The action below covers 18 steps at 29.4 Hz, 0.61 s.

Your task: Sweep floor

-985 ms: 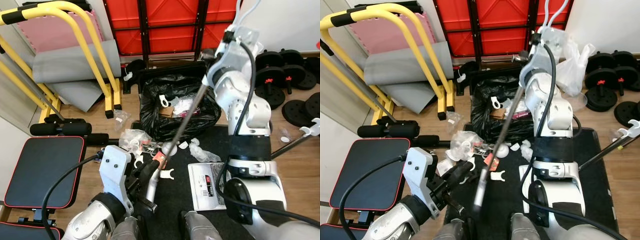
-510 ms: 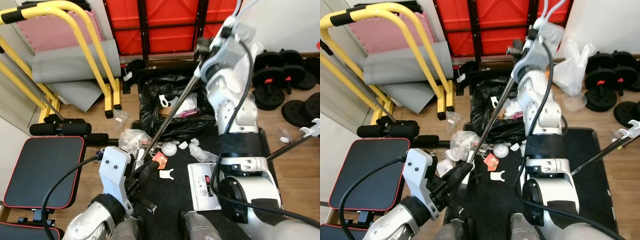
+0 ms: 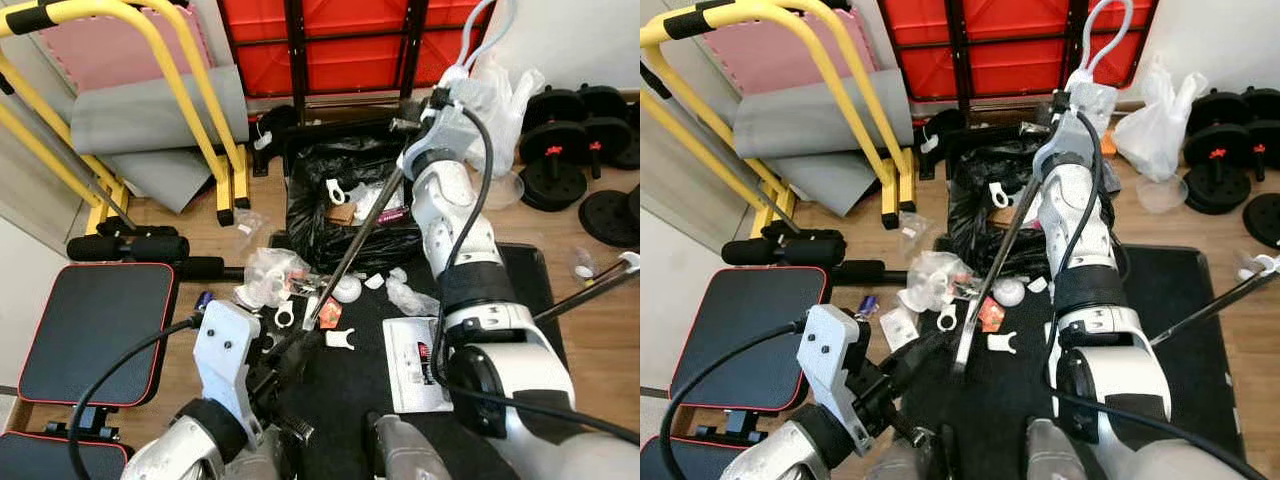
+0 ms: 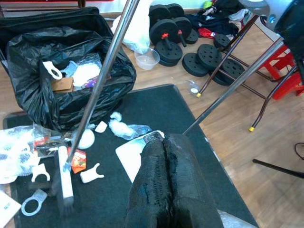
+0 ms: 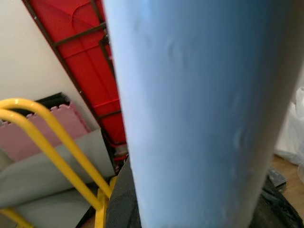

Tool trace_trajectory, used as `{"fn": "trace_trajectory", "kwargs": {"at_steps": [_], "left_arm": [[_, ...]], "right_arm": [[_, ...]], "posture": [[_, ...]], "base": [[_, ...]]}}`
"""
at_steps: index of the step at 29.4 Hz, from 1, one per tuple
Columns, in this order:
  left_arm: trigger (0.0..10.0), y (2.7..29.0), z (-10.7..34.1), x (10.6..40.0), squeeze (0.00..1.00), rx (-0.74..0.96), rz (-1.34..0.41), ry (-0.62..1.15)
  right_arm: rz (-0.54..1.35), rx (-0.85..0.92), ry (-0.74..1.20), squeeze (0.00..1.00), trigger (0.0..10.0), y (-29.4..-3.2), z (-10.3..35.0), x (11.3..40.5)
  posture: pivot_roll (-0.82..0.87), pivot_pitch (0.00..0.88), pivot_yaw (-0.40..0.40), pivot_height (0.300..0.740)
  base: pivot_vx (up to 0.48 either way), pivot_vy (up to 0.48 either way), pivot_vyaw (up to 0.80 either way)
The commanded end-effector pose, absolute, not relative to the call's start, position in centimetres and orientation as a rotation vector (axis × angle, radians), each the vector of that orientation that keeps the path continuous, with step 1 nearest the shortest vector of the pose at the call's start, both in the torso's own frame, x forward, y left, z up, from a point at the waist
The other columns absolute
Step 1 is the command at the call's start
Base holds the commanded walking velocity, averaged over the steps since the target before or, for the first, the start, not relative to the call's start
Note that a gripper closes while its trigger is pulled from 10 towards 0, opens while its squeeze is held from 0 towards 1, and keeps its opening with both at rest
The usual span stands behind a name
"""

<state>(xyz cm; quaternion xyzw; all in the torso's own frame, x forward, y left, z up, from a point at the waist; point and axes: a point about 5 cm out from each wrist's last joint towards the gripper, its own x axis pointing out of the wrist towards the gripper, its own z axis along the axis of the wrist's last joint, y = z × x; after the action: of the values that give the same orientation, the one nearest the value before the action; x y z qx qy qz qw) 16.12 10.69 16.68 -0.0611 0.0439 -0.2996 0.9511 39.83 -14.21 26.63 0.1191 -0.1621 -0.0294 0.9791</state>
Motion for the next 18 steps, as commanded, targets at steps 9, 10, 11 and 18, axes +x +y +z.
{"fn": "trace_trajectory", "kwargs": {"at_steps": [9, 10, 11, 18], "left_arm": [[10.0, 10.6, 16.4, 15.8, 0.00, -0.126, -0.630, 0.120], [10.0, 10.6, 16.4, 15.8, 0.00, -0.127, -0.630, 0.120], [10.0, 10.6, 16.4, 15.9, 0.00, -0.128, -0.631, 0.120], [10.0, 10.4, 16.4, 16.2, 0.00, -0.136, -0.633, 0.117]], "right_arm": [[-0.135, 0.152, -0.224, 0.00, 10.0, -15.2, 25.0, 40.1], [-0.152, 0.145, -0.197, 0.00, 10.0, -15.5, 24.9, 40.1], [-0.163, 0.141, -0.180, 0.00, 10.0, -15.7, 24.8, 40.2], [-0.195, 0.120, -0.173, 0.00, 10.0, -16.7, 25.0, 40.2]], "posture": [[-0.03, 0.320, 0.045, 0.740], [-0.04, 0.317, 0.044, 0.740], [-0.04, 0.316, 0.044, 0.740], [-0.06, 0.307, 0.036, 0.740]], "base": [[0.000, 0.000, 0.00], [0.000, 0.000, 0.00], [0.000, 0.000, 0.00], [0.000, 0.000, 0.00]]}}
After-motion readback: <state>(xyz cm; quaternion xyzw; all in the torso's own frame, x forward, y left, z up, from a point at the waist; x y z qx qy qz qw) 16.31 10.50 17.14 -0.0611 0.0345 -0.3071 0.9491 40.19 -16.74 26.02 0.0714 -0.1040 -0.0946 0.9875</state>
